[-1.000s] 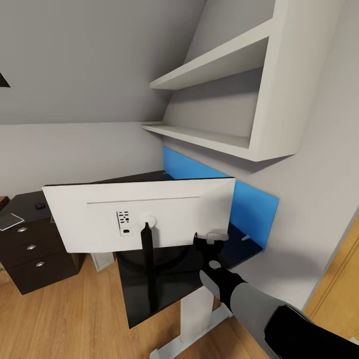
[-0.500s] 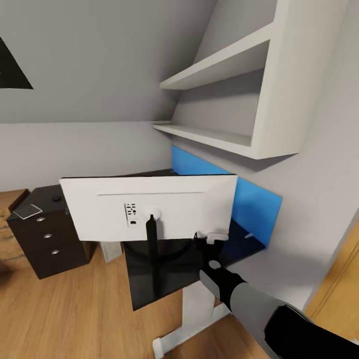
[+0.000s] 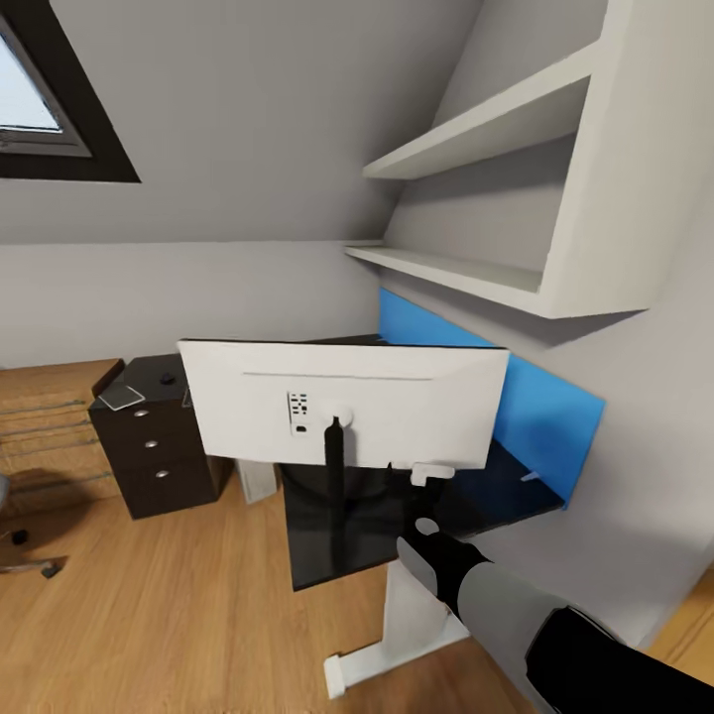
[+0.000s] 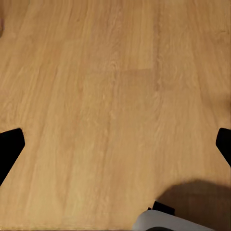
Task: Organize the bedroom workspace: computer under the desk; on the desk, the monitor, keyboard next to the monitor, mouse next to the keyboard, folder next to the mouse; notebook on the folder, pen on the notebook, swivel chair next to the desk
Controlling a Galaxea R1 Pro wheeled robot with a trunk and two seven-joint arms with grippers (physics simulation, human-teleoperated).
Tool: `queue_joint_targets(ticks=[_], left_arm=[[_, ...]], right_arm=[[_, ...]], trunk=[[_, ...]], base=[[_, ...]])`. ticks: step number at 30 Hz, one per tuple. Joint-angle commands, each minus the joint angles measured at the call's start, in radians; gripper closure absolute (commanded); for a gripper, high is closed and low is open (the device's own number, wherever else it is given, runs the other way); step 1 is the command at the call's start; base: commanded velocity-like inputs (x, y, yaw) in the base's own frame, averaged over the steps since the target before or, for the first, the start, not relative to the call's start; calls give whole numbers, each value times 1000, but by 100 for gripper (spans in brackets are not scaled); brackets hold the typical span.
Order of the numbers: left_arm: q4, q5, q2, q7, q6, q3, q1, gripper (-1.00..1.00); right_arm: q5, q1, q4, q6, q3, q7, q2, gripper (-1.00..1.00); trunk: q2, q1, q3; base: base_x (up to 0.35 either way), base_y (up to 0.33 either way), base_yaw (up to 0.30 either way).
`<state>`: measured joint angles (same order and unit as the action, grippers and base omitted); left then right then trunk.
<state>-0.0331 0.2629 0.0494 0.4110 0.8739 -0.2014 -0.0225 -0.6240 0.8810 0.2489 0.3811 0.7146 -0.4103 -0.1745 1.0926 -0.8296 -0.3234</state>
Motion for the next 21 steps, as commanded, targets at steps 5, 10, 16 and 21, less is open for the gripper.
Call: queue_joint_targets(ticks=[5,10,16,21], left_arm=[[-2,8,-4,7,-1,-9,-1,-100],[-2,8,-5,9,0,-8,-1,-100],[-2,9,-6,11,-3,-9,-1,-100],[-2,9,-6,11,-11,-9,-1,-100]], right_arm=[[-9,1,-1,4,9,-5,0,-100],[-8,1,-2,4,6,1,0,-100],[-8,1,-2,3,7,2,0,-100],[-7,1,-2,4,10,1,0,-100]], trunk=[[1,0,-2],[1,0,-2],[1,0,-2],[1,0,-2]], base=[[-1,-244,238],[0,-62,46],[0,-8,6],[0,0,0]])
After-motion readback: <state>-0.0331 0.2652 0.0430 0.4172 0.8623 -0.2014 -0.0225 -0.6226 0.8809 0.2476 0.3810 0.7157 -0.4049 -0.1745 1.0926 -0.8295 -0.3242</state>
